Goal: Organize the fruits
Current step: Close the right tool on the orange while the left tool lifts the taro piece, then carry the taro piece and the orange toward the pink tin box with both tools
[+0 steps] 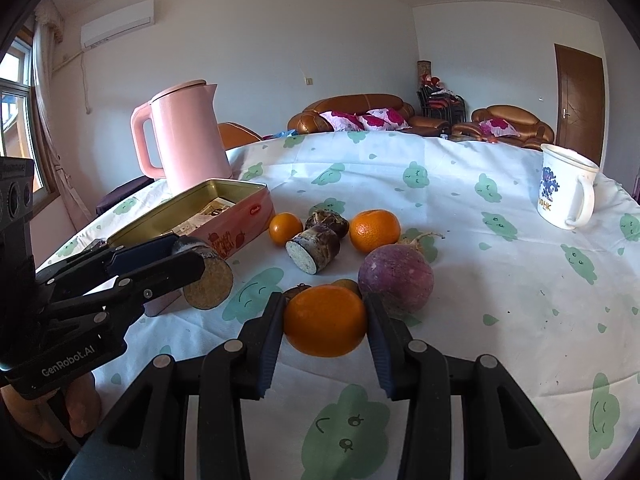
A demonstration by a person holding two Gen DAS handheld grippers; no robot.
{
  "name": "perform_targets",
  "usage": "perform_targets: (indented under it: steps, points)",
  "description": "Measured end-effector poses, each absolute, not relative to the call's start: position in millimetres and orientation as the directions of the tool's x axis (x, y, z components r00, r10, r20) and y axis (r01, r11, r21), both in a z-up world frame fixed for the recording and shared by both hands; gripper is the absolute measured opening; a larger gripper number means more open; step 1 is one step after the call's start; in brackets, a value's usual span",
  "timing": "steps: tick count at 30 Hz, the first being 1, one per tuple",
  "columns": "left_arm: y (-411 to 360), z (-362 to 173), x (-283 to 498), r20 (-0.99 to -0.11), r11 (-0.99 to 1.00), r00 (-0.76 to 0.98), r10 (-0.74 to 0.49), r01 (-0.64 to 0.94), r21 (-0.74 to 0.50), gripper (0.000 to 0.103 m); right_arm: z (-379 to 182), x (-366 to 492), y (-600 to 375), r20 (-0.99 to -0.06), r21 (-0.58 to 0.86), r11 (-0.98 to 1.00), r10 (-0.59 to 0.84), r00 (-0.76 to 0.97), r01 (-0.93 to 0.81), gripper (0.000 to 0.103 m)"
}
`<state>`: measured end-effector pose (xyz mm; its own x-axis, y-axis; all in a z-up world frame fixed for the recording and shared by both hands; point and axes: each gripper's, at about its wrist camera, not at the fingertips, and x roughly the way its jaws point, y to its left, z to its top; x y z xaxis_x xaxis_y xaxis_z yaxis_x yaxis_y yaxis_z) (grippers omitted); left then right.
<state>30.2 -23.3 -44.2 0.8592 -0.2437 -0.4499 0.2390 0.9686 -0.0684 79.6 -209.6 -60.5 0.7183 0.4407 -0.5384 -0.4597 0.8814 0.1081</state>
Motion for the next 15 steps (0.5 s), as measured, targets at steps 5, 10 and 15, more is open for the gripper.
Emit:
perform_targets:
  steps: [5, 10, 15]
  points:
    - [-22.6, -42.8, 27.9, -0.434, 0.968, 0.867, -0.247, 0.240, -0.072, 0.038, -58.7, 76.0, -210.9, -0.517, 0.106, 0.879, 0.448, 0.729, -0.465, 0.042]
    - [-21.4, -42.0, 26.5, -0.420, 0.968, 0.873, -0.248, 0.238, -0.076, 0.038, -57.0, 72.7, -212.0, -0.498, 0.103, 0.876, 0.455, 0.738, -0.471, 0.042]
    - [-21.6, -41.3, 24.7, -0.408, 0.969, 0.879, -0.245, 0.236, -0.073, 0.038, -56.1, 70.5, -213.0, -0.486, 0.103, 0.874, 0.461, 0.743, -0.475, 0.042]
